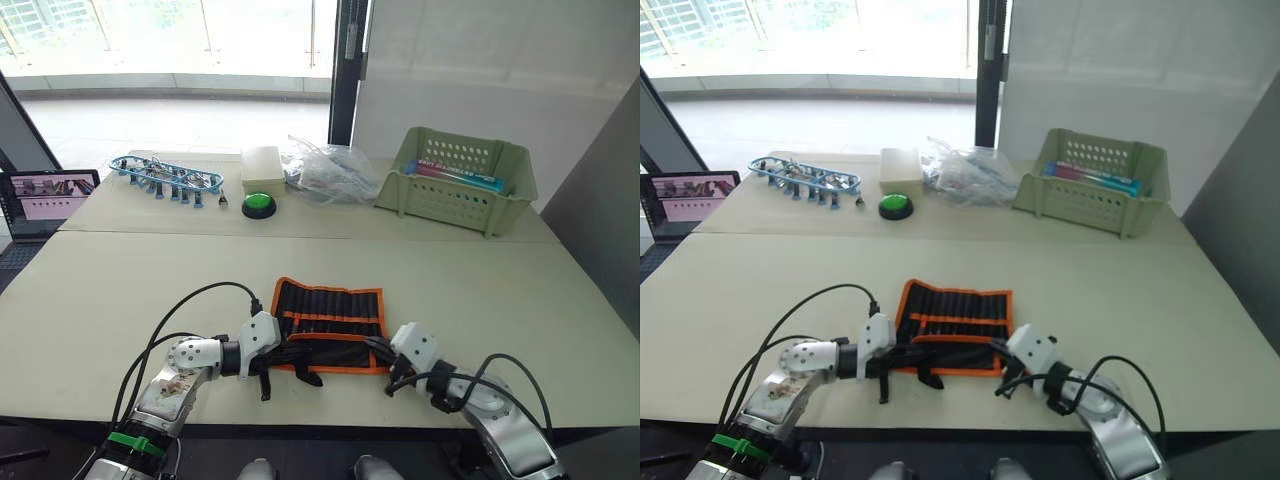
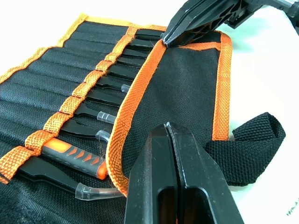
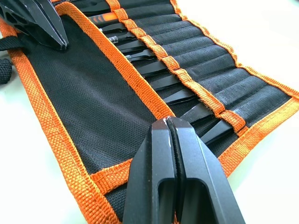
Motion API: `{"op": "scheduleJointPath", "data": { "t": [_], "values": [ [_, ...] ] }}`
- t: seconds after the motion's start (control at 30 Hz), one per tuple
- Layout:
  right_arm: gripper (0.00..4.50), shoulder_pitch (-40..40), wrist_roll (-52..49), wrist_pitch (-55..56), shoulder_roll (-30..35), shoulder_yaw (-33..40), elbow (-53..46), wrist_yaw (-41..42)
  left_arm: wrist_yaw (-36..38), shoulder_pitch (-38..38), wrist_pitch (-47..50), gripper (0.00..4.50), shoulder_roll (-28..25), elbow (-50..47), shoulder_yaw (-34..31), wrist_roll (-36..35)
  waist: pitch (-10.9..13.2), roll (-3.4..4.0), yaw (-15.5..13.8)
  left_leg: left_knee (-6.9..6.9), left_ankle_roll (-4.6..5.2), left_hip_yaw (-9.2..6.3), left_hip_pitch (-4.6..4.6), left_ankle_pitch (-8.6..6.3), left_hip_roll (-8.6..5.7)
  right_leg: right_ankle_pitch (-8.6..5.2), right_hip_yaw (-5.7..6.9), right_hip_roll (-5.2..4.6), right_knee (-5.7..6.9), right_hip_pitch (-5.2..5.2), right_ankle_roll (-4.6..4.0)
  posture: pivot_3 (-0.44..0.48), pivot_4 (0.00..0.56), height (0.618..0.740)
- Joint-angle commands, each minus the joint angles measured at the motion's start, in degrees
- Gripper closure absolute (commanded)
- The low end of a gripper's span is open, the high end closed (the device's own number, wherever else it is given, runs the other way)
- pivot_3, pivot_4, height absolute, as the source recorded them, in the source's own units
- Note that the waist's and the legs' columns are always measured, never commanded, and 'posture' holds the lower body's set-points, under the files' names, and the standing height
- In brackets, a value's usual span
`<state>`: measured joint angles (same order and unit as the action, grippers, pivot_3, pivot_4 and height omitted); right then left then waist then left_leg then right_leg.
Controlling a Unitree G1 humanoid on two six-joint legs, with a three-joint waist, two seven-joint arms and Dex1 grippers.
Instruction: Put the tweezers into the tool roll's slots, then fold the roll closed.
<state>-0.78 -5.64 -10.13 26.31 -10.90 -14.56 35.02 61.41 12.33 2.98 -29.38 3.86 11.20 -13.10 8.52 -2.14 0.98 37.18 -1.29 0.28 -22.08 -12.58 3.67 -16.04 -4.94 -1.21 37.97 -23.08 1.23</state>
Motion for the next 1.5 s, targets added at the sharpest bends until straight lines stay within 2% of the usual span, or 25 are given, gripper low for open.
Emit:
{"op": "scheduleJointPath", "data": {
  "t": [0.03,0.2,0.37,0.4,0.43,0.57,0.67,0.8,0.87,0.97,1.13,1.33,1.43,1.47,1.5],
  "values": [
    [4.50,0.47,-3.69,-1.59,-0.93,1.86,-4.26,0.71,-0.62,-0.98,-0.40,4.48,-0.75,-3.84,-2.79,-1.94,0.01,0.00,0.03,0.00,0.00,0.00,-0.05,0.00,0.00,0.01,-0.01,0.01,0.00,-0.05,0.01,0.000,0.150,0.738],
    [4.50,0.38,-11.51,-8.54,0.10,6.68,-12.02,1.65,2.22,-4.71,3.20,4.48,-6.15,-15.03,-10.15,-10.79,0.05,-0.01,0.57,-0.15,0.00,0.05,-0.30,0.00,0.04,0.03,-0.10,0.02,-0.04,-0.31,0.05,0.000,0.150,0.738],
    [4.50,0.24,-16.73,-21.01,6.32,10.43,-16.39,2.80,2.71,-10.07,9.50,4.48,-12.88,-22.08,-21.24,-19.28,0.08,0.00,0.71,-0.36,0.00,0.06,-0.34,-0.02,0.04,0.02,-0.08,-0.01,-0.35,-0.30,0.04,0.000,0.150,0.738],
    [4.24,1.09,-18.10,-23.69,7.17,11.76,-16.30,2.43,4.73,-12.50,9.61,4.49,-14.85,-22.24,-23.81,-20.37,0.11,0.00,0.79,-0.36,0.00,0.08,-0.34,-0.02,0.04,0.02,-0.08,-0.02,-0.38,-0.30,0.04,0.000,0.150,0.738],
    [3.95,2.01,-19.64,-26.55,8.30,12.69,-16.13,2.62,7.23,-14.97,9.14,4.24,-16.75,-21.36,-26.32,-21.00,0.15,-0.02,1.17,-0.38,0.00,0.09,-0.34,-0.02,0.03,0.02,-0.08,-0.03,-0.41,-0.30,0.04,0.000,0.150,0.738],
    [2.66,4.77,-23.61,-36.31,10.43,14.13,-12.83,2.53,12.31,-19.67,7.12,3.01,-20.60,-17.80,-30.23,-20.58,0.39,0.03,1.50,-0.40,-0.01,0.19,-0.28,-0.02,0.05,-0.04,-0.15,-0.05,-0.41,-0.34,-0.05,0.000,0.150,0.738],
    [1.65,7.34,-26.71,-43.04,9.60,15.01,-9.18,1.79,12.61,-19.74,5.38,2.06,-20.48,-15.91,-30.43,-19.34,0.45,-0.04,1.18,-0.40,0.00,0.19,-0.28,-0.02,0.06,-0.20,-0.16,-0.06,-0.42,-0.37,-0.34,0.000,0.150,0.738],
    [1.63,10.27,-30.92,-48.96,7.72,15.63,-6.40,1.81,11.42,-19.47,3.46,0.71,-19.31,-15.70,-29.55,-17.92,0.47,-0.05,1.28,-0.39,0.00,0.41,-0.39,-0.02,0.04,-0.16,-0.29,-0.12,-0.43,-0.48,-0.28,0.000,0.150,0.738],
    [1.63,12.00,-33.63,-52.83,5.67,15.66,-4.16,1.59,10.71,-19.82,2.62,0.07,-18.61,-16.25,-29.01,-17.16,0.46,-0.07,1.59,-0.39,0.00,0.46,-0.56,-0.02,0.05,0.07,-0.36,-0.10,-0.44,-0.66,0.11,0.000,0.150,0.738],
    [1.63,13.54,-36.46,-56.86,3.21,16.17,-2.31,1.18,10.21,-19.93,2.10,0.03,-18.19,-16.49,-28.79,-16.71,0.45,-0.09,1.86,-0.39,0.00,0.52,-0.92,-0.02,0.12,0.26,-0.45,0.00,-0.35,-1.11,-0.06,0.000,0.150,0.738],
    [1.63,17.89,-41.42,-62.75,-2.12,21.08,2.19,-1.50,10.38,-20.08,2.23,0.03,-18.04,-17.31,-28.37,-16.99,0.45,-0.09,2.07,-0.43,0.02,0.51,-0.91,-0.03,0.17,0.31,-0.44,0.07,-0.32,-1.15,-0.17,0.000,0.150,0.738],
    [1.63,20.31,-43.92,-65.86,-2.81,25.52,5.62,-3.46,11.23,-20.48,2.72,0.03,-18.50,-17.39,-28.63,-17.21,0.45,-0.08,1.78,-0.43,0.02,0.58,-0.93,-0.02,0.11,0.30,-0.47,0.01,-0.34,-1.16,-0.13,0.000,0.150,0.738],
    [2.34,20.08,-43.97,-65.94,-2.32,25.79,5.54,-3.81,11.13,-19.91,2.56,0.00,-18.56,-17.04,-28.59,-16.78,0.45,-0.08,1.68,-0.43,0.02,0.58,-0.93,-0.02,0.12,0.30,-0.46,0.02,-0.34,-1.17,-0.12,0.000,0.150,0.738],
    [2.65,20.00,-44.06,-65.92,-2.20,25.84,5.52,-3.81,11.09,-19.78,2.60,0.00,-18.56,-16.99,-28.57,-16.75,0.45,-0.08,1.69,-0.43,0.02,0.58,-0.94,-0.02,0.12,0.29,-0.46,0.02,-0.34,-1.18,-0.11,0.000,0.150,0.738],
    [3.16,19.68,-44.21,-65.89,-2.04,25.71,5.14,-3.67,11.09,-19.66,2.56,0.00,-18.56,-16.85,-28.48,-16.63,0.45,-0.08,1.69,-0.43,0.02,0.58,-0.96,-0.02,0.12,0.29,-0.46,0.02,-0.34,-1.18,-0.11,0.000,0.150,0.738]
  ]
}}
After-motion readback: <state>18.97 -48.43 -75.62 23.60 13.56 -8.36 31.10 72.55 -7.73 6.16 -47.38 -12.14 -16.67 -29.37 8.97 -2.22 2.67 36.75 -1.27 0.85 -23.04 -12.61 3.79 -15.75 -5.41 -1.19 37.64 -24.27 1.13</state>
